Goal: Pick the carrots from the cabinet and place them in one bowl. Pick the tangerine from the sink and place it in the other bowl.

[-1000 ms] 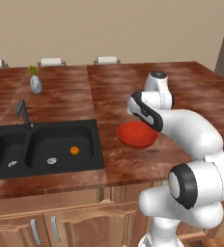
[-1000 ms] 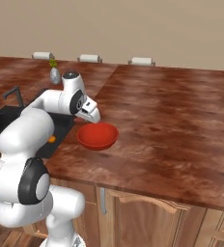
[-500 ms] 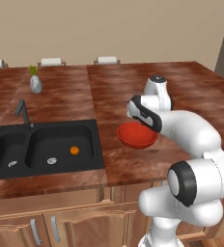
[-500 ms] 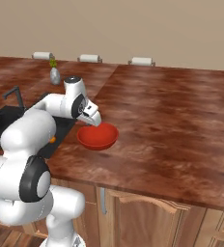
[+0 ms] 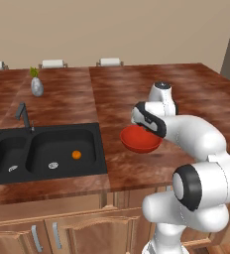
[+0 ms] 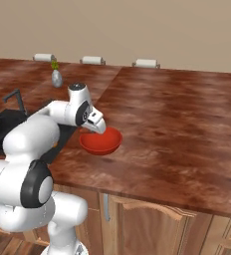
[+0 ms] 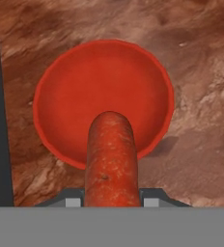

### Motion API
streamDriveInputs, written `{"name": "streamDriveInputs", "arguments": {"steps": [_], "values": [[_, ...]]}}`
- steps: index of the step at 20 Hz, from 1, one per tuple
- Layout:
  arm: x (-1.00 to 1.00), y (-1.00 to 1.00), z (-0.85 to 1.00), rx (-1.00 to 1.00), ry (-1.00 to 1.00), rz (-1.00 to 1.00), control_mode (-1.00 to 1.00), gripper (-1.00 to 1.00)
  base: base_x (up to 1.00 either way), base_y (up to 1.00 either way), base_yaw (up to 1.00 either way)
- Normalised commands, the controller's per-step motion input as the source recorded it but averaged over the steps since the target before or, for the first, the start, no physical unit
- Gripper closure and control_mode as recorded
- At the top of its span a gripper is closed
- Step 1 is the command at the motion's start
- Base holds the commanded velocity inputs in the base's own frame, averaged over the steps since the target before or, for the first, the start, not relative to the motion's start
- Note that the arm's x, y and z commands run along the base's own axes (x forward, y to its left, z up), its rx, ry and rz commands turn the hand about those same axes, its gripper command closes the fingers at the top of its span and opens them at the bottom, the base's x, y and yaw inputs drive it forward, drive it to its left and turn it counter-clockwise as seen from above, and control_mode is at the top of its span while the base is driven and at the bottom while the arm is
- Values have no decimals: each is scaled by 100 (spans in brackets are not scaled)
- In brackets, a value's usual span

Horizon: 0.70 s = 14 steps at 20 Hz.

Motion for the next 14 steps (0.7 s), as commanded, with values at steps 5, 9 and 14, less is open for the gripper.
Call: {"name": "streamDriveInputs", "arguments": {"steps": [5,9,14], "values": [[0,-1,-14,0,0,0,-100,100,0,0,0],[0,-1,-14,0,0,0,-100,100,0,0,0],[3,0,-12,0,0,0,-100,100,0,0,0]]}}
